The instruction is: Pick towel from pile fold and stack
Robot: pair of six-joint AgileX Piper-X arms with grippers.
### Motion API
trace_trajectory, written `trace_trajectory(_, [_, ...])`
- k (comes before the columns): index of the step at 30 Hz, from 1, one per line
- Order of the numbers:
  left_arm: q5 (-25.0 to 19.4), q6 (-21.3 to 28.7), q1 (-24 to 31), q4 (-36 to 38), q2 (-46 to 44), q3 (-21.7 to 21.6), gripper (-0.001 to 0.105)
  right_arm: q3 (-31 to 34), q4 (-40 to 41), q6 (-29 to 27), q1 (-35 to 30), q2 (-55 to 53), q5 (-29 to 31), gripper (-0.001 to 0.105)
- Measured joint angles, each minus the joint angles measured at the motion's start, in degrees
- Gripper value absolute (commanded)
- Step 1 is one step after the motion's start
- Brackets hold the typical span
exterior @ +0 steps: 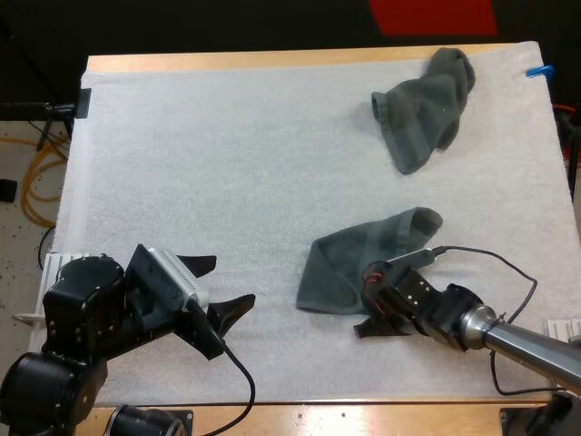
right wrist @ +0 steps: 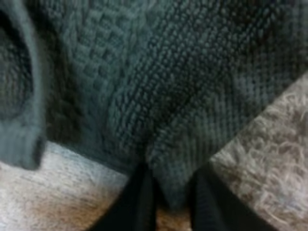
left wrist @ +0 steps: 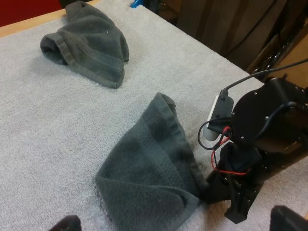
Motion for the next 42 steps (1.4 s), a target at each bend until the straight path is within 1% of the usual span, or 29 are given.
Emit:
trace_trajectory(4, [0.0, 0.0, 0.0, 0.0, 0.0, 0.0, 0.073, -1.4, 0.4, -2.7, 0.0, 0.1, -0.5, 0.0])
trace_trajectory(7, [0.0, 0.0, 0.0, 0.0, 0.0, 0.0, 0.073, -4.3, 1.0, -4.8, 0.0, -1.3, -0.3, 0.0])
trace_trajectory(14, [0.0, 0.0, 0.0, 0.0, 0.0, 0.0, 0.073, -16.8, 2.1, -13.3, 0.0, -8.2, 5.6, 0.0])
trace_trajectory(17, [0.0, 0.0, 0.0, 0.0, 0.0, 0.0, 0.073, -20.7, 2.0, -15.1, 0.0, -9.6, 7.9, 0.0])
trace_trajectory(20, [0.0, 0.0, 0.0, 0.0, 0.0, 0.0, 0.073, -23.8, 1.7, -16.6, 0.0, -9.8, 8.4, 0.0])
trace_trajectory(27, [0.0, 0.0, 0.0, 0.0, 0.0, 0.0, 0.073, -29.5, -4.5, -18.2, 0.0, -9.8, 8.6, 0.0])
trace_trajectory(30, [0.0, 0.0, 0.0, 0.0, 0.0, 0.0, 0.073, -31.9, -5.8, -18.6, 0.0, -9.8, 8.7, 0.0])
trace_trajectory(37, [0.0, 0.0, 0.0, 0.0, 0.0, 0.0, 0.073, -38.5, -5.8, -18.6, 0.0, -9.8, 8.9, 0.0])
trace_trajectory(40, [0.0, 0.0, 0.0, 0.0, 0.0, 0.0, 0.073, -40.6, -4.0, -18.6, 0.0, -9.8, 8.8, 0.0])
trace_trajectory(42, [0.0, 0.3, 0.0, 0.0, 0.0, 0.0, 0.073, -40.9, -1.2, -18.4, 0.0, -10.0, 8.8, 0.0])
